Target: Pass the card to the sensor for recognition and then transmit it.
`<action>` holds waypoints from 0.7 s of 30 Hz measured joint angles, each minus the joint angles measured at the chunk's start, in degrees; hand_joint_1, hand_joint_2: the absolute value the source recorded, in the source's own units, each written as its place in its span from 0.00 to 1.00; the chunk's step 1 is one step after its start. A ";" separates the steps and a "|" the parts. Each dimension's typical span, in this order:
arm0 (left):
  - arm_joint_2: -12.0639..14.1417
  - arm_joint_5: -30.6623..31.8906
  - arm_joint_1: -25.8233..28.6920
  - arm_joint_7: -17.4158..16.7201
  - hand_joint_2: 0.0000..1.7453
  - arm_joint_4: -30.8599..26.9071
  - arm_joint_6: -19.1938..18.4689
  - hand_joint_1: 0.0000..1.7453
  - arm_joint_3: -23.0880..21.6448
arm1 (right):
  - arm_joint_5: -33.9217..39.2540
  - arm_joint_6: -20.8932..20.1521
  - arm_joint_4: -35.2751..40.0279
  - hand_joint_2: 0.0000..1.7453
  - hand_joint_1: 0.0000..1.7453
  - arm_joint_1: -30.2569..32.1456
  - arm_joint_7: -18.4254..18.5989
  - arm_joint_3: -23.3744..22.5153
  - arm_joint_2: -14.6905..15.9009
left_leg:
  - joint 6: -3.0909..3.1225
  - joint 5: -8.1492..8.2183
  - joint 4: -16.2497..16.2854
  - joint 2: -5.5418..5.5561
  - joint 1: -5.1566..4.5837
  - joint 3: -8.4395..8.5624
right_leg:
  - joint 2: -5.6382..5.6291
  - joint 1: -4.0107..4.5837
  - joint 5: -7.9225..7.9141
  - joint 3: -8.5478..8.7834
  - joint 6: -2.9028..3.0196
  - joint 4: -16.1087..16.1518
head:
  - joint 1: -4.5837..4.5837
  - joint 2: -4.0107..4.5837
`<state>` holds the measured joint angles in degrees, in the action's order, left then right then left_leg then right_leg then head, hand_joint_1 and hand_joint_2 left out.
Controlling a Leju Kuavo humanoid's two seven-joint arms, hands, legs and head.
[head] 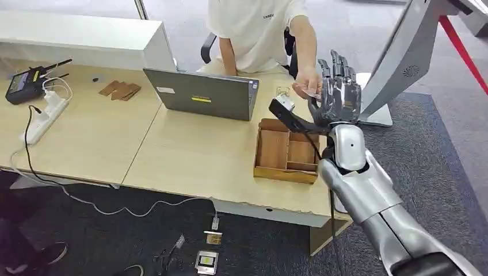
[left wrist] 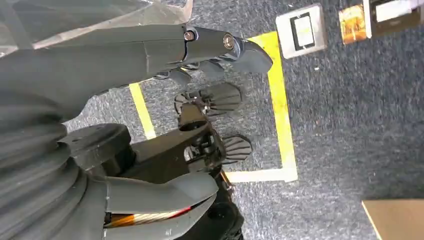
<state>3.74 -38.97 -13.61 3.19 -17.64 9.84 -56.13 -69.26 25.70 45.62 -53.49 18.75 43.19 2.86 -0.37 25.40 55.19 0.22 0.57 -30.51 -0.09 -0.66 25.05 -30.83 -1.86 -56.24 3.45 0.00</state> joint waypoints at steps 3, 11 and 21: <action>-0.11 0.37 -0.02 -0.11 1.00 0.06 -0.39 0.00 -0.04 | -1.14 -0.11 -2.39 1.00 1.00 -1.38 1.29 0.96 -0.35 | -0.01 -0.02 0.01 0.05 -0.01 -0.07 | 0.11 0.00 -0.02 -0.04 -0.01 -0.02 | 0.02 0.00; -0.24 1.88 -0.26 -0.33 1.00 0.39 -2.10 0.00 -0.74 | -3.04 -0.48 -9.33 1.00 1.00 -5.91 4.00 4.22 -1.16 | -0.01 -0.03 0.02 0.03 -0.01 -0.06 | 0.11 0.00 -0.02 -0.03 -0.01 0.00 | 0.00 0.00; -0.37 2.21 -0.37 0.07 1.00 0.81 -2.36 0.00 -1.11 | -2.71 0.50 -13.53 1.00 1.00 -6.96 3.76 6.47 -1.84 | -0.01 -0.03 0.02 0.03 -0.01 -0.05 | 0.10 0.00 -0.02 -0.03 -0.01 -0.01 | 0.02 0.00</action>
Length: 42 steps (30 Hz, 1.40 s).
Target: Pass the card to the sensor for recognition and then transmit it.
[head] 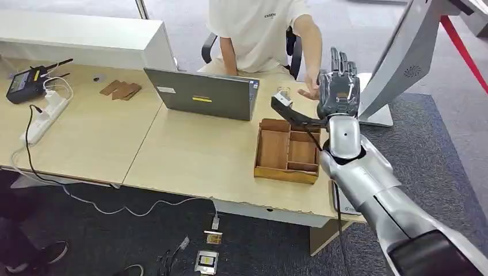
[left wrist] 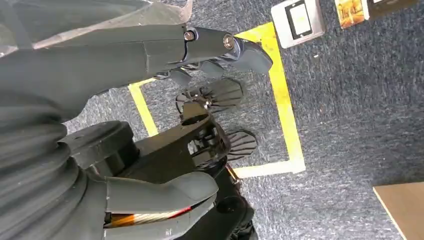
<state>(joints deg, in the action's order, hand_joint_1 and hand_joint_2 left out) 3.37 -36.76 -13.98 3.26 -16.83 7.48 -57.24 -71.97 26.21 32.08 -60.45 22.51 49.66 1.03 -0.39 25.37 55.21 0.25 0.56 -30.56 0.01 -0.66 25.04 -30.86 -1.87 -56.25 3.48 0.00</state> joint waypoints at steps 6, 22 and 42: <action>-0.02 -0.33 0.13 0.53 1.00 0.20 0.63 0.00 -0.02 | 5.21 3.19 -1.20 1.00 1.00 -0.03 -1.47 0.57 0.04 | 0.00 0.00 0.00 -0.01 0.00 0.01 | 0.00 0.00 0.00 0.00 0.00 0.00 | -0.02 0.00; -0.04 -2.69 2.90 2.21 1.00 0.81 2.58 0.00 0.26 | 16.26 4.22 -1.75 1.00 1.00 6.05 -3.69 -0.07 9.99 | 0.00 0.00 0.03 0.00 -0.01 0.01 | -0.01 -0.02 -0.02 0.00 -0.03 0.09 | 0.00 0.00; -0.42 -6.65 4.72 4.35 1.00 0.98 4.90 0.00 1.84 | 14.08 -0.88 2.67 1.00 1.00 12.98 -3.69 2.05 14.78 | 0.00 0.00 0.02 -0.01 0.00 0.01 | -0.03 -0.01 -0.02 0.00 -0.03 0.07 | 0.02 0.00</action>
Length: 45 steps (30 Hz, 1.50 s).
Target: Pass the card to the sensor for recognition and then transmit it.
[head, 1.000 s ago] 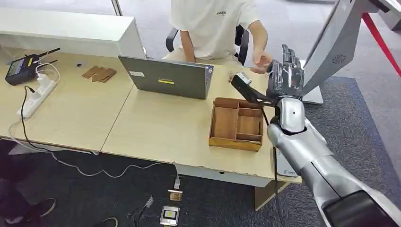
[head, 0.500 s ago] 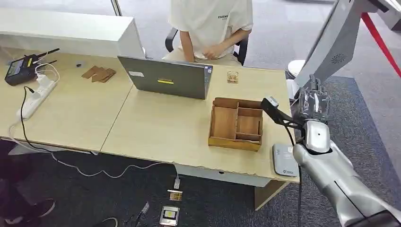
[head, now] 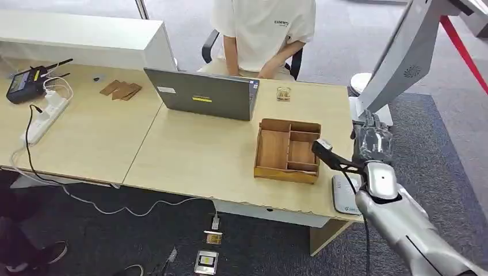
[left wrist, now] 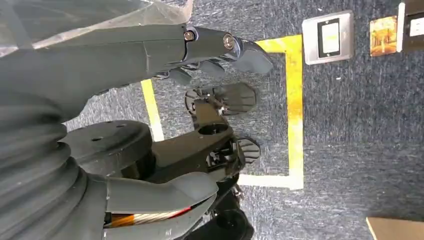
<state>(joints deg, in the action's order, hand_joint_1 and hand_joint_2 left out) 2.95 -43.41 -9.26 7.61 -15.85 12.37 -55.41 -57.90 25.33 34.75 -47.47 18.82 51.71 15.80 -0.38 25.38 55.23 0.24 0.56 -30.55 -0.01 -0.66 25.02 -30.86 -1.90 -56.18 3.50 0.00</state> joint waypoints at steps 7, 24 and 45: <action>-0.02 -1.51 0.82 0.39 1.00 0.02 0.65 0.00 0.74 | 0.90 -0.15 3.30 1.00 1.00 3.28 2.34 1.01 2.16 | 0.00 0.00 0.00 0.00 0.00 0.00 | 0.00 -0.01 0.00 0.00 0.00 0.01 | -0.02 0.00; 0.13 -3.30 1.78 1.09 1.00 0.09 1.44 0.00 1.22 | 4.46 -0.22 9.83 1.00 1.00 8.08 3.28 1.18 6.25 | 0.00 0.00 -0.01 0.00 0.00 -0.01 | 0.01 -0.01 0.00 0.01 0.00 0.00 | -0.02 0.00; 0.09 -4.59 2.27 2.10 1.00 0.09 2.38 0.00 1.20 | 8.79 0.57 9.31 1.00 1.00 13.48 1.77 1.73 5.29 | 0.00 0.00 -0.02 -0.01 0.00 0.03 | 0.00 0.00 0.00 0.04 0.00 0.01 | -0.04 0.00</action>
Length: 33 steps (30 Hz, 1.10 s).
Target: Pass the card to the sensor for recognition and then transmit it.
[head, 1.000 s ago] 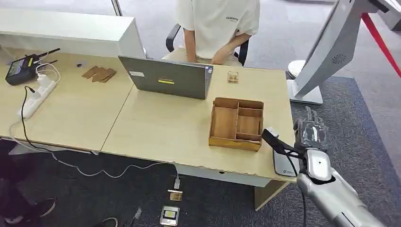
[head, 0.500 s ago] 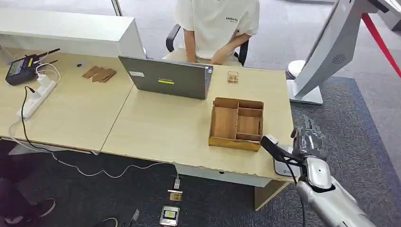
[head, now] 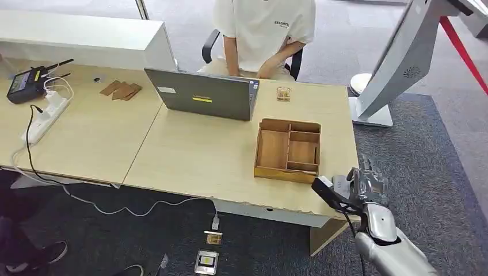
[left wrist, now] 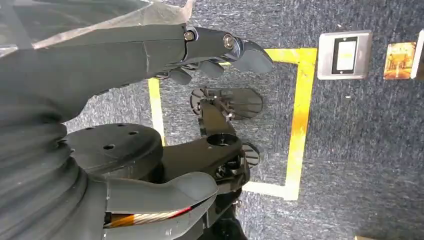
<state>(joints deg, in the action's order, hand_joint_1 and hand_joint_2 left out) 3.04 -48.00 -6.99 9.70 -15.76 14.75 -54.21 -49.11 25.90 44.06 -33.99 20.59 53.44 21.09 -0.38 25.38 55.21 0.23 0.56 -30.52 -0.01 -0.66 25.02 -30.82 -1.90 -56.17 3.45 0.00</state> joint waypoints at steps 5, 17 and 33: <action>0.02 -0.61 0.10 0.09 1.00 0.00 0.17 0.00 -0.02 | 0.48 0.09 0.00 1.00 1.00 0.99 0.07 0.00 -0.07 | 0.00 0.00 0.00 0.00 0.00 0.01 | 0.00 0.00 0.00 0.03 0.00 0.00 | 0.02 0.00; 0.00 -1.38 0.11 0.39 1.00 0.00 0.85 0.00 -0.55 | -0.20 5.86 3.46 1.00 1.00 1.92 1.64 -0.90 0.07 | 0.00 -0.01 0.01 0.01 -0.01 0.01 | 0.00 -0.01 -0.02 0.03 0.00 -0.02 | 0.02 0.00; -0.57 1.02 -3.00 -2.82 1.00 -0.06 -0.48 0.00 -3.52 | -8.22 -2.16 15.34 1.00 1.00 -9.97 -2.03 -2.12 -3.30 | 0.00 -0.08 0.01 -0.01 0.00 0.00 | 0.00 -0.01 -0.04 0.01 0.03 -0.11 | 0.02 0.00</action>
<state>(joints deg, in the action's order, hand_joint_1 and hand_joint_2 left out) 2.47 -46.98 -9.98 6.89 -15.82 14.28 -57.72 -57.33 23.74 59.41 -43.96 18.56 51.32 17.79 -0.38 25.30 55.22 0.22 0.56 -30.52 -0.01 -0.67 24.97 -30.81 -1.87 -56.28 3.48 0.00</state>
